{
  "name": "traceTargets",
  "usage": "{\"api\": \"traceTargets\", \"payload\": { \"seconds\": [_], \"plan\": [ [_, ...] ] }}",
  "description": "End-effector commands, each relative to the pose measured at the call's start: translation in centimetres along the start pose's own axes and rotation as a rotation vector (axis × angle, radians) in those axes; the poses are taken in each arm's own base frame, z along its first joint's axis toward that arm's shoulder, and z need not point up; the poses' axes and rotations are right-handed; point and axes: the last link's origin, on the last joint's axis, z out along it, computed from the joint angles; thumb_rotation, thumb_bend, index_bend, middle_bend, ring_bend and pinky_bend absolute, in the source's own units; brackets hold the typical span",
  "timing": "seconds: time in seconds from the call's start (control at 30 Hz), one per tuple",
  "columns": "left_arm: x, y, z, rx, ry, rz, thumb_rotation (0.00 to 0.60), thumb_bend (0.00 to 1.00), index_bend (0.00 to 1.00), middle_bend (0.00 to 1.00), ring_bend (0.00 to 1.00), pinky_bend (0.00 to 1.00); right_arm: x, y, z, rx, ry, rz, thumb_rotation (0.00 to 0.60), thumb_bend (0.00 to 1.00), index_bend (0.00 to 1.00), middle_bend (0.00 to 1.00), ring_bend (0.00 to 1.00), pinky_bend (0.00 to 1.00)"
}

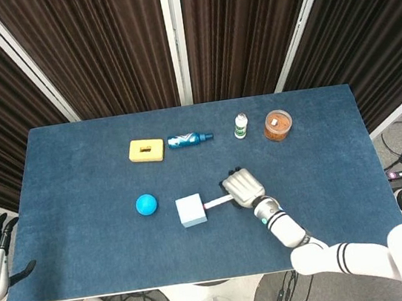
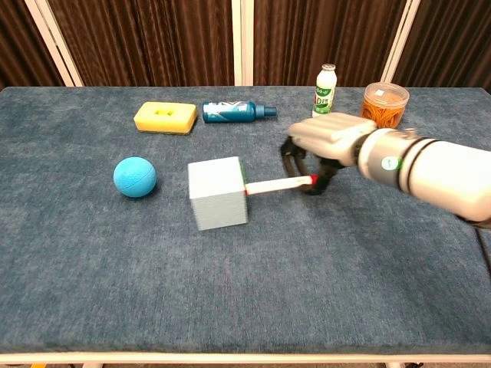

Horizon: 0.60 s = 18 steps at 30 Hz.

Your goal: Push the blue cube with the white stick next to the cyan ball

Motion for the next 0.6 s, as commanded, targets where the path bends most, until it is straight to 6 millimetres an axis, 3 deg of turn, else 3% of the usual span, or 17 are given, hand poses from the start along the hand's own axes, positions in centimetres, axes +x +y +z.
{"api": "traceTargets", "payload": {
  "seconds": [0.03, 0.2, 0.3, 0.43, 0.6],
  "plan": [
    [0.0, 0.0, 0.0, 0.000, 0.000, 0.000, 0.600, 0.19, 0.18, 0.16, 0.12, 0.13, 0.2, -1.4, 0.7, 0.014, 0.001, -0.001, 0.600, 0.44, 0.74, 0.67, 0.28, 0.29],
    [0.0, 0.1, 0.1, -0.002, -0.001, 0.001, 0.600, 0.19, 0.18, 0.16, 0.12, 0.13, 0.5, -3.5, 1.6, 0.041, -0.001, 0.001, 0.600, 0.44, 0.74, 0.67, 0.28, 0.29],
    [-0.1, 0.0, 0.1, -0.001, -0.001, -0.001, 0.600, 0.19, 0.18, 0.16, 0.12, 0.13, 0.7, -3.7, 1.5, 0.041, 0.002, 0.003, 0.600, 0.44, 0.74, 0.66, 0.28, 0.29],
    [-0.1, 0.0, 0.1, -0.002, -0.004, -0.002, 0.600, 0.19, 0.18, 0.16, 0.12, 0.13, 0.8, -1.5, 0.5, 0.001, 0.011, -0.005, 0.600, 0.44, 0.74, 0.66, 0.28, 0.29],
    [-0.1, 0.2, 0.3, -0.013, 0.001, -0.005, 0.600, 0.19, 0.18, 0.16, 0.12, 0.13, 0.4, 3.2, -2.3, -0.084, 0.009, -0.024, 0.600, 0.44, 0.73, 0.66, 0.28, 0.29]
  ]
}}
